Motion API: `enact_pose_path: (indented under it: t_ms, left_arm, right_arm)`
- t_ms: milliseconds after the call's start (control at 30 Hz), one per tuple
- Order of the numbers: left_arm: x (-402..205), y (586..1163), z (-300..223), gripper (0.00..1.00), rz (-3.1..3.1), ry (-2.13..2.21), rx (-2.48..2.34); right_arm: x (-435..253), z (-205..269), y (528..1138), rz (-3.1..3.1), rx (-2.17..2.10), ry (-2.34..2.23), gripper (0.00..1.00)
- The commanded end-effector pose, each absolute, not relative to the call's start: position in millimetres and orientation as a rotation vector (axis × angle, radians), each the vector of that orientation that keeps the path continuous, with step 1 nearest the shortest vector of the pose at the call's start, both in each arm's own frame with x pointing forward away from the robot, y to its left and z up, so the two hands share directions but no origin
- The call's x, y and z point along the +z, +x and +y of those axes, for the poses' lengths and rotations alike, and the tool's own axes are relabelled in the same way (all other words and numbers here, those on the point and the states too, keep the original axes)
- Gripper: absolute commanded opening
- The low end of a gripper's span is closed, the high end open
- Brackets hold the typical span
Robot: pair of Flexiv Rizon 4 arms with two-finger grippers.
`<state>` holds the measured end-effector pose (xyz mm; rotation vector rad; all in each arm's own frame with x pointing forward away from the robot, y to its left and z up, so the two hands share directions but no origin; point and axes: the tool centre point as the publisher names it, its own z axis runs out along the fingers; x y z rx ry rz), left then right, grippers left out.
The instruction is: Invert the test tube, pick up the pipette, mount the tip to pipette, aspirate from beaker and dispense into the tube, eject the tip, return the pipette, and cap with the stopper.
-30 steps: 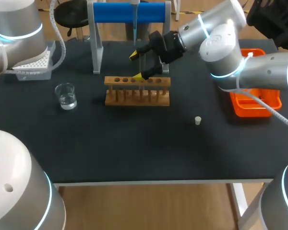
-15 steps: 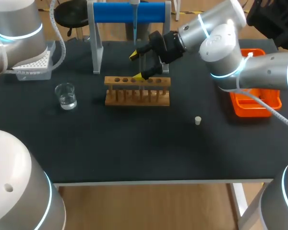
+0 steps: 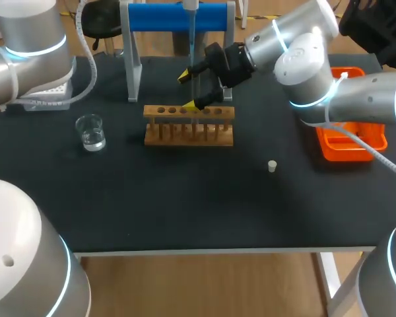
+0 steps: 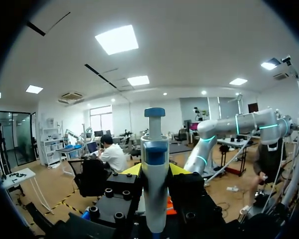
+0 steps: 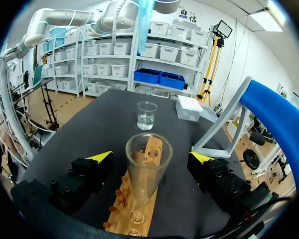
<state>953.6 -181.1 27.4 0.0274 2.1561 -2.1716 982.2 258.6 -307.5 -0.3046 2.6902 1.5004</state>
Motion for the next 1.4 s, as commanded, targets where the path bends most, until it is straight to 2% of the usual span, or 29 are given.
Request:
enact_pose_path:
  t_ms: [33, 1400]
  left_arm:
    - [25.8, 960.2, -184.4, 0.0, 2.165, 0.031, -2.175]
    - [2.4, 964.5, -188.1, 0.0, 2.148, 0.011, -2.223]
  right_arm:
    - [-307.1, 257.9, 984.7, 2.696, 1.501, -0.312, 1.0]
    - [-307.1, 257.9, 984.7, 2.696, 1.501, -0.312, 1.0]
